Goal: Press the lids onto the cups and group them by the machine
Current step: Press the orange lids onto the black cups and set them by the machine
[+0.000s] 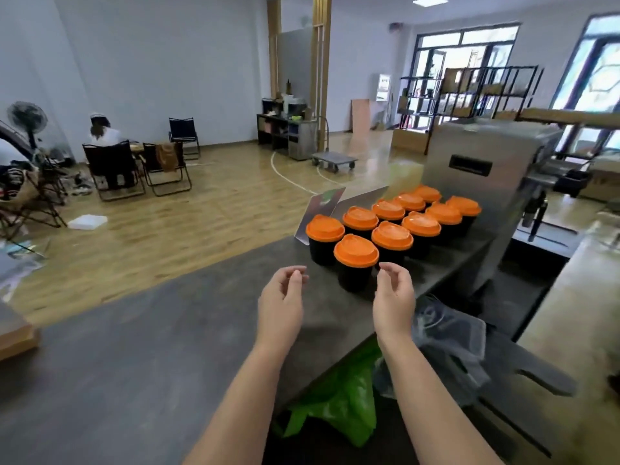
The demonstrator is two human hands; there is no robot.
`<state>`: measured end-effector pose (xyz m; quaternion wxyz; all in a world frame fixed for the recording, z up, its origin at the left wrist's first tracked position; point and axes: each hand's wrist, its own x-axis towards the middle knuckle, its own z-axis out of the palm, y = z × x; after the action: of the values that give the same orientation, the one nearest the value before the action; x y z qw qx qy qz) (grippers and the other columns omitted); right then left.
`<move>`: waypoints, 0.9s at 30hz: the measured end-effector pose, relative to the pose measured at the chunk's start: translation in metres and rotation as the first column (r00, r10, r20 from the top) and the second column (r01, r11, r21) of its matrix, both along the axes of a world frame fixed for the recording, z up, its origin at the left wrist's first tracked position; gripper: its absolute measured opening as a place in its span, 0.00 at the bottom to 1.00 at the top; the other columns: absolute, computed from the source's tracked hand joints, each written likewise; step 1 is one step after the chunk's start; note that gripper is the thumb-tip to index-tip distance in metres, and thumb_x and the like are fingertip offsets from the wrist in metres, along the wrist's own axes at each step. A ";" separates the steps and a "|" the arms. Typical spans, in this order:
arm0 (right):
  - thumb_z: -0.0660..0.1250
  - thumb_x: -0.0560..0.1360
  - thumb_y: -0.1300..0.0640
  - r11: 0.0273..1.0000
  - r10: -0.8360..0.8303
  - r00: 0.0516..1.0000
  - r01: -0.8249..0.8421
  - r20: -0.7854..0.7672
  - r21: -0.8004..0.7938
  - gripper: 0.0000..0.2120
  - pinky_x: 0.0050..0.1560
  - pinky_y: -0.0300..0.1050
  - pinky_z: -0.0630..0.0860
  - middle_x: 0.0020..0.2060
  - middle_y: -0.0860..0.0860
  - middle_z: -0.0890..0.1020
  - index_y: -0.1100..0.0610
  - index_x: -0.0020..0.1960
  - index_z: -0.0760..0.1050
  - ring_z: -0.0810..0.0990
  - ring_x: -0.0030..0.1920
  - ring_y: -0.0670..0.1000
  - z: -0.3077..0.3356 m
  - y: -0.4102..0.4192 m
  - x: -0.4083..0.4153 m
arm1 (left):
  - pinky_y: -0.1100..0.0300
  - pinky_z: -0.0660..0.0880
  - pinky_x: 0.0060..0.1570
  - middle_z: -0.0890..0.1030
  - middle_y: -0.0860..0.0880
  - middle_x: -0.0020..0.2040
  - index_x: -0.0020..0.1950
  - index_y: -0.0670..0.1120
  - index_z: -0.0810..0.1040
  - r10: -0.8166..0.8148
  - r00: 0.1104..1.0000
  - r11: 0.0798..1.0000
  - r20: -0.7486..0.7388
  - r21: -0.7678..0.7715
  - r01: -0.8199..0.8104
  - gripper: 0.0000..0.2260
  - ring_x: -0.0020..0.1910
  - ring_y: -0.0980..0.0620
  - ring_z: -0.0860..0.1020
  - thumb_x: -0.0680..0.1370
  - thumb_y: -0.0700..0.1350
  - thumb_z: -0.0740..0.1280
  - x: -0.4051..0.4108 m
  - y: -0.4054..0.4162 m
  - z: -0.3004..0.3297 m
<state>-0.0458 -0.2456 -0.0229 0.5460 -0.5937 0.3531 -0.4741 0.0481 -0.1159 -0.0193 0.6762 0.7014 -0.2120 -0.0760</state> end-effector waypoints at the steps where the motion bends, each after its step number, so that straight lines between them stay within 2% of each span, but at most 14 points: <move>1: 0.61 0.80 0.55 1.000 0.008 1.000 -0.007 -0.021 0.015 0.06 0.51 0.43 0.72 0.52 0.47 0.78 0.48 0.55 0.73 0.76 0.51 0.44 -0.001 -0.015 0.001 | 0.61 0.74 0.54 0.83 0.57 0.51 0.54 0.55 0.80 -0.002 1.000 1.000 -0.006 0.014 0.003 0.09 0.53 0.59 0.79 0.83 0.46 0.60 -0.002 -0.023 0.001; 3: 0.60 0.80 0.54 0.998 0.056 0.996 -0.053 -0.074 0.041 0.09 0.52 0.41 0.67 0.53 0.45 0.76 0.49 0.60 0.71 0.75 0.54 0.45 0.000 -0.036 0.005 | 0.62 0.70 0.55 0.80 0.55 0.59 0.62 0.53 0.76 0.003 0.999 0.999 -0.035 0.046 -0.001 0.10 0.58 0.58 0.76 0.83 0.49 0.59 -0.004 -0.062 0.003; 6: 0.59 0.81 0.50 0.990 0.137 0.982 -0.130 -0.131 0.062 0.15 0.57 0.42 0.66 0.61 0.46 0.74 0.50 0.67 0.68 0.71 0.60 0.45 -0.003 -0.054 0.015 | 0.56 0.67 0.64 0.71 0.51 0.73 0.75 0.52 0.64 0.000 0.986 0.999 -0.165 0.050 0.008 0.20 0.68 0.52 0.70 0.84 0.54 0.57 -0.009 -0.102 0.004; 8: 0.58 0.82 0.48 0.979 0.196 0.971 -0.186 -0.136 0.088 0.19 0.62 0.45 0.68 0.67 0.48 0.72 0.49 0.72 0.65 0.70 0.66 0.48 -0.006 -0.059 0.021 | 0.52 0.63 0.70 0.64 0.51 0.77 0.79 0.54 0.56 -0.007 0.976 0.999 -0.217 0.040 0.016 0.24 0.75 0.49 0.64 0.84 0.56 0.53 -0.014 -0.119 0.003; 11: 0.56 0.82 0.47 0.969 0.236 0.962 -0.223 -0.136 0.107 0.21 0.67 0.49 0.68 0.69 0.49 0.72 0.49 0.74 0.63 0.69 0.69 0.51 -0.010 -0.059 0.028 | 0.51 0.61 0.72 0.62 0.51 0.78 0.80 0.57 0.52 -0.007 0.983 0.996 -0.181 0.084 0.022 0.24 0.77 0.48 0.61 0.84 0.58 0.48 -0.021 -0.128 0.000; 16: 0.54 0.82 0.44 0.970 0.241 0.963 -0.236 -0.119 0.056 0.19 0.66 0.51 0.71 0.65 0.48 0.74 0.48 0.70 0.67 0.72 0.65 0.50 -0.014 -0.037 0.036 | 0.52 0.64 0.71 0.65 0.53 0.76 0.79 0.57 0.55 0.034 0.992 0.997 -0.122 0.073 -0.026 0.22 0.75 0.50 0.65 0.84 0.58 0.49 -0.020 -0.102 -0.005; 18: 0.54 0.82 0.44 0.960 0.280 0.955 -0.279 -0.097 0.025 0.14 0.59 0.46 0.72 0.59 0.48 0.77 0.48 0.62 0.71 0.75 0.60 0.48 -0.013 -0.017 0.042 | 0.55 0.66 0.67 0.68 0.54 0.71 0.78 0.57 0.58 0.084 0.992 0.996 -0.094 0.047 -0.080 0.21 0.71 0.52 0.67 0.84 0.58 0.49 -0.015 -0.074 -0.006; 20: 0.56 0.82 0.45 0.935 0.354 0.934 -0.354 -0.056 0.003 0.12 0.50 0.42 0.72 0.50 0.49 0.79 0.51 0.53 0.72 0.78 0.52 0.48 -0.009 0.014 0.050 | 0.58 0.66 0.62 0.70 0.56 0.67 0.76 0.57 0.61 0.161 0.982 0.987 -0.100 0.009 -0.161 0.20 0.66 0.54 0.69 0.84 0.58 0.49 -0.010 -0.040 -0.007; 24: 0.62 0.80 0.48 0.830 0.558 0.829 -0.558 -0.020 0.013 0.07 0.45 0.38 0.73 0.47 0.47 0.78 0.51 0.51 0.70 0.78 0.48 0.47 -0.007 0.086 0.073 | 0.53 0.72 0.63 0.76 0.56 0.60 0.69 0.55 0.68 0.336 0.934 0.932 -0.121 -0.101 -0.348 0.17 0.60 0.53 0.76 0.83 0.59 0.56 0.003 0.038 -0.014; 27: 0.64 0.74 0.41 0.723 0.687 0.724 -0.690 -0.065 -0.044 0.10 0.48 0.44 0.76 0.48 0.48 0.79 0.45 0.51 0.71 0.79 0.49 0.50 -0.014 0.146 0.093 | 0.54 0.77 0.57 0.79 0.51 0.58 0.63 0.52 0.75 0.455 0.875 0.854 -0.166 -0.198 -0.482 0.12 0.56 0.50 0.79 0.81 0.53 0.61 0.016 0.105 -0.014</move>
<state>0.0474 -0.0992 -0.0372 0.6556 -0.7098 0.1041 -0.2357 0.0639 -0.0114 -0.0334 0.7628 0.6420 -0.0034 0.0770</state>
